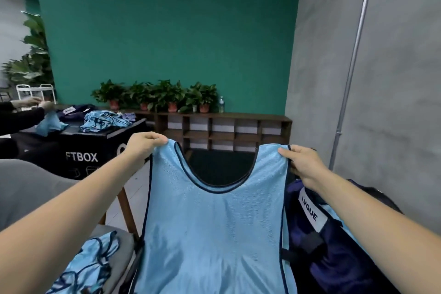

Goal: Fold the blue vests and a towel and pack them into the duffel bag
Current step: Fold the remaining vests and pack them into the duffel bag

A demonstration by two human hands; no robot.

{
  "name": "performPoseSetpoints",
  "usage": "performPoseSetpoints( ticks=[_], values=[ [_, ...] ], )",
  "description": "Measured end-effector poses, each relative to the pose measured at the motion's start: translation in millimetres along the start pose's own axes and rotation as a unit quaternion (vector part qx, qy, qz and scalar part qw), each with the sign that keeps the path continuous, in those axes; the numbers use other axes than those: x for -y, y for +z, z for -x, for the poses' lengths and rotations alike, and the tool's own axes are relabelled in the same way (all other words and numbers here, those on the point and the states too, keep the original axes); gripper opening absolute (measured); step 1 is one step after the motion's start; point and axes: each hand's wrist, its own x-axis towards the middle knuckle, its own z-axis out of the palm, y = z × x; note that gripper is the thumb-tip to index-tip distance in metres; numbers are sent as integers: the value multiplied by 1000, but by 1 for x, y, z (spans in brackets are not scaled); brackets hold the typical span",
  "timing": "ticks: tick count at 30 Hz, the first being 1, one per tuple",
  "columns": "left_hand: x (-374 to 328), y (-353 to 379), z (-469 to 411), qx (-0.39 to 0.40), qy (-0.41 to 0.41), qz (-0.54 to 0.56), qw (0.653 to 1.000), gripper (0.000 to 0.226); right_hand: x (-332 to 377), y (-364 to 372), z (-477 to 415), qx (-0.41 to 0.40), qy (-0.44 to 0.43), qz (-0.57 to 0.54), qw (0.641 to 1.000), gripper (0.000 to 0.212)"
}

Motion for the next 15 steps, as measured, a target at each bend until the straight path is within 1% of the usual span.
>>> performPoseSetpoints(
  ticks=[3,4,6,7,8,9,11,12,13,15],
  values=[
    [23,10,-23,-1,3,-22,1000,3,-12,8,-24,-14,10,17,1000,18],
    [30,14,-30,-1,3,-26,1000,4,-18,9,-36,-16,14,19,1000,24],
    [45,22,-44,-1,3,-33,999,10,-39,9,-69,-14,29,24,999,48],
    [53,26,-51,-3,-1,-37,999,12,-57,5,-94,-12,38,26,999,53],
    [62,29,-59,-3,-7,-40,999,12,-72,4,-114,-12,49,29,998,51],
    [71,32,-66,-1,-14,-42,999,12,-80,7,-124,-17,59,32,998,44],
    [88,38,-79,-2,-30,-42,999,10,-82,18,-124,-36,77,37,996,29],
    [95,42,-83,-1,-39,-42,998,10,-81,25,-121,-47,84,41,995,25],
    [103,46,-89,-2,-44,-42,998,10,-84,29,-124,-59,95,46,993,24],
    [117,52,-98,-5,-53,-46,998,7,-96,37,-135,-72,113,64,989,32]
  ],
)
